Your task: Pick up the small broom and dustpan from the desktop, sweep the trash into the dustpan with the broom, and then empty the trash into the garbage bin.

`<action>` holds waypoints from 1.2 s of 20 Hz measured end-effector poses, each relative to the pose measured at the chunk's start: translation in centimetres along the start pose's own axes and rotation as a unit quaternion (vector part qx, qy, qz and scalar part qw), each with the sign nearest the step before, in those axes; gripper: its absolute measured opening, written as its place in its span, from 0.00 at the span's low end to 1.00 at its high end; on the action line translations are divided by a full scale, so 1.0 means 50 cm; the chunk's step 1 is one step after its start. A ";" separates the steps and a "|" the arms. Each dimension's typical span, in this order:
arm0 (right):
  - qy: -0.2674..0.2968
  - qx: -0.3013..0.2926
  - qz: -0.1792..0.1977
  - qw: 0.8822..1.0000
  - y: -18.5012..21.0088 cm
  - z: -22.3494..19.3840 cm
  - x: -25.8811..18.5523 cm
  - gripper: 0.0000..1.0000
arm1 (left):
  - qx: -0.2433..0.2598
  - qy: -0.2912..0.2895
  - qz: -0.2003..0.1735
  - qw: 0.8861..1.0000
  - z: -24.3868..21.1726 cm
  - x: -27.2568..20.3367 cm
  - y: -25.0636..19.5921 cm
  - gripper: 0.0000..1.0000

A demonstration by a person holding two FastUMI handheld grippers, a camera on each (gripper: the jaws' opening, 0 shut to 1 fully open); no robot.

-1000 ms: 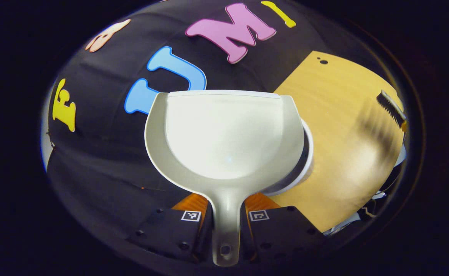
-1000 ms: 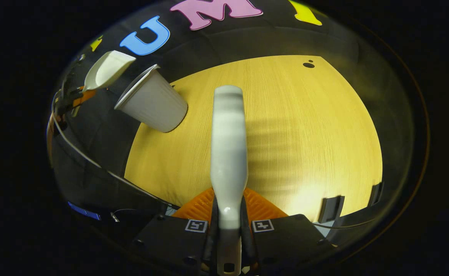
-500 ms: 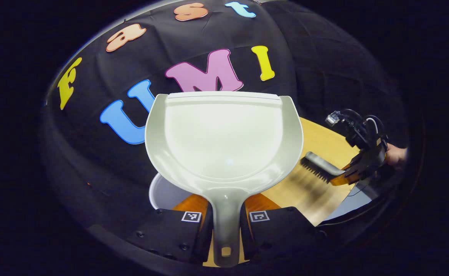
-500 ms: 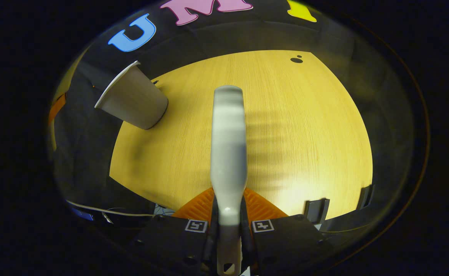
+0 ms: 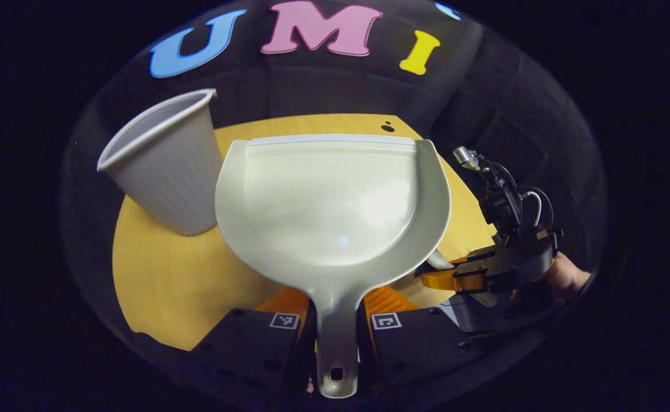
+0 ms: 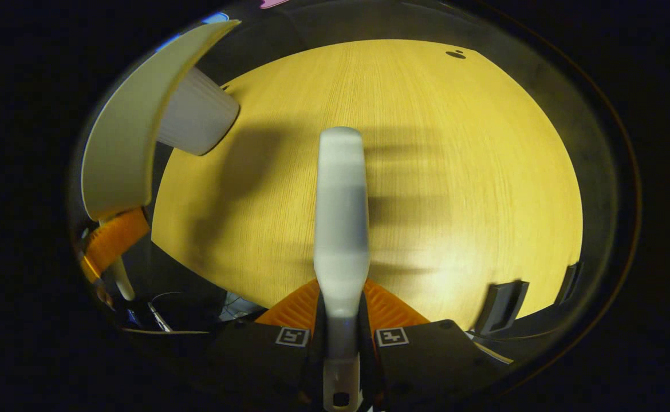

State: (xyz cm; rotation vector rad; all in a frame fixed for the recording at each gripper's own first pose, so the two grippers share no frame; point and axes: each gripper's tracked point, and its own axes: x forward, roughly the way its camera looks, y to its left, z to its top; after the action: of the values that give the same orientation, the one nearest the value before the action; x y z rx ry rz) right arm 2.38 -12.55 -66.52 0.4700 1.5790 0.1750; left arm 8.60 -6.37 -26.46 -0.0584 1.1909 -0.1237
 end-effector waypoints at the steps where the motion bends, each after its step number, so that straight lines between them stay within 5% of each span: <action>1: 0.008 -0.004 -0.008 1.000 -0.007 0.003 0.017 0.28 | -0.022 0.018 0.010 1.000 -0.019 0.009 0.006 0.29; 5: 0.024 0.011 -0.011 1.000 0.022 0.039 0.066 0.29 | -0.049 0.069 0.067 0.994 -0.082 0.042 0.007 0.30; 11: 0.043 0.039 -0.021 0.998 0.015 0.073 0.075 0.28 | -0.111 0.120 0.075 0.984 -0.086 0.037 0.007 0.30; 12: 0.048 0.037 -0.022 0.998 0.019 0.075 0.076 0.37 | -0.104 0.122 0.084 0.984 -0.091 0.039 0.011 0.29; 14: 0.054 0.033 -0.021 0.998 0.030 0.081 0.084 0.29 | -0.086 0.130 0.097 0.983 -0.097 0.041 0.010 0.30; 16: 0.061 0.023 -0.021 0.998 0.036 0.086 0.080 0.21 | -0.091 0.132 0.093 0.983 -0.088 0.036 0.002 0.30; 18: 0.056 0.016 -0.025 0.998 0.034 0.096 0.075 0.41 | -0.093 0.127 0.079 0.984 -0.089 0.043 -0.004 0.30; 19: 0.052 0.018 -0.028 0.998 0.032 0.101 0.073 0.31 | -0.096 0.125 0.071 0.985 -0.090 0.043 -0.011 0.31; 20: 0.050 0.021 -0.028 0.998 0.031 0.097 0.073 0.31 | -0.103 0.126 0.060 0.985 -0.090 0.043 -0.018 0.33; 22: 0.041 0.027 -0.021 0.999 0.036 0.104 0.064 0.31 | -0.111 0.133 0.052 0.984 -0.092 0.036 -0.025 0.53; 23: 0.036 0.029 -0.014 0.999 0.045 0.106 0.056 0.34 | -0.108 0.134 0.057 0.983 -0.093 0.029 -0.024 0.76; 24: 0.028 0.030 -0.006 0.999 0.055 0.109 0.049 0.43 | -0.102 0.132 0.063 0.984 -0.091 0.020 -0.022 0.80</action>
State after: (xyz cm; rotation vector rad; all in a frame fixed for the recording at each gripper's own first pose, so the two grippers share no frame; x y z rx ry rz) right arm 8.23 -10.04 -68.11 0.5073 1.6453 0.1329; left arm 4.68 -7.50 -28.95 -0.1495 1.4655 0.1050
